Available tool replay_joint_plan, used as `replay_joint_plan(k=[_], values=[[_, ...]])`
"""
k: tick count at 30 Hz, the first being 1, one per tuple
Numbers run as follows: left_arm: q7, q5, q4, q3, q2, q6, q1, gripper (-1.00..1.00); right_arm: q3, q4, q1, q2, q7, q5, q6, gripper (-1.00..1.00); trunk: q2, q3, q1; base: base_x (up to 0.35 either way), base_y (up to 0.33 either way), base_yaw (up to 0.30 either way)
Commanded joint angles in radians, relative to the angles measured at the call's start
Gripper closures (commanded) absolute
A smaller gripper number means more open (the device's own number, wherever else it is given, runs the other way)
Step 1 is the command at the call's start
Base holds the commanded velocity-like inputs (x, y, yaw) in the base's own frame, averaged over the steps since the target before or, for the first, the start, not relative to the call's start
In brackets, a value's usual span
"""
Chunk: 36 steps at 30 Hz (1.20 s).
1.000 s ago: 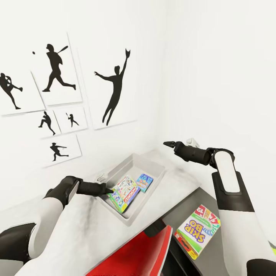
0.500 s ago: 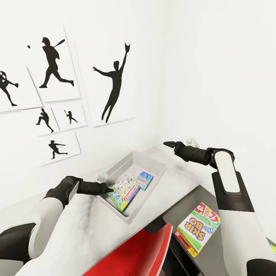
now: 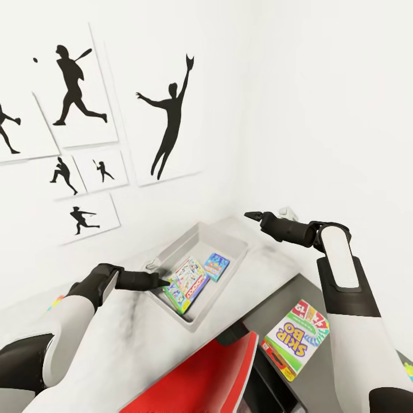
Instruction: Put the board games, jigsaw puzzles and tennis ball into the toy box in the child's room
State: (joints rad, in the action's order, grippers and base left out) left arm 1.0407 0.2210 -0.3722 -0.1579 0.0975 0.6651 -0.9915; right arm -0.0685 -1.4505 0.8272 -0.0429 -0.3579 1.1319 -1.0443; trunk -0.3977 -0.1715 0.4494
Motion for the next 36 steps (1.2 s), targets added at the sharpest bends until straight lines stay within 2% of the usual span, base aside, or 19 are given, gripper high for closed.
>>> replay_joint_plan(k=[1,11,36], values=[[0.007,0.010,-0.001,-0.009,-0.001,0.003,-0.001,1.00,0.000,-0.001,0.001,0.000,-0.010,0.010,-0.003,-1.00,-0.002,-0.004,0.001,0.000,0.000,0.000],[0.007,0.005,0.000,-0.014,-0.001,-0.038,-0.001,1.00,0.000,-0.001,0.001,0.000,-0.010,0.009,-0.003,-1.00,-0.002,-0.018,0.001,0.000,0.000,0.000],[0.007,0.005,-0.001,-0.017,0.001,-0.061,-0.001,1.00,0.000,-0.001,0.000,-0.001,-0.011,0.005,-0.003,-1.00,-0.002,-0.020,0.001,0.000,0.000,0.000]])
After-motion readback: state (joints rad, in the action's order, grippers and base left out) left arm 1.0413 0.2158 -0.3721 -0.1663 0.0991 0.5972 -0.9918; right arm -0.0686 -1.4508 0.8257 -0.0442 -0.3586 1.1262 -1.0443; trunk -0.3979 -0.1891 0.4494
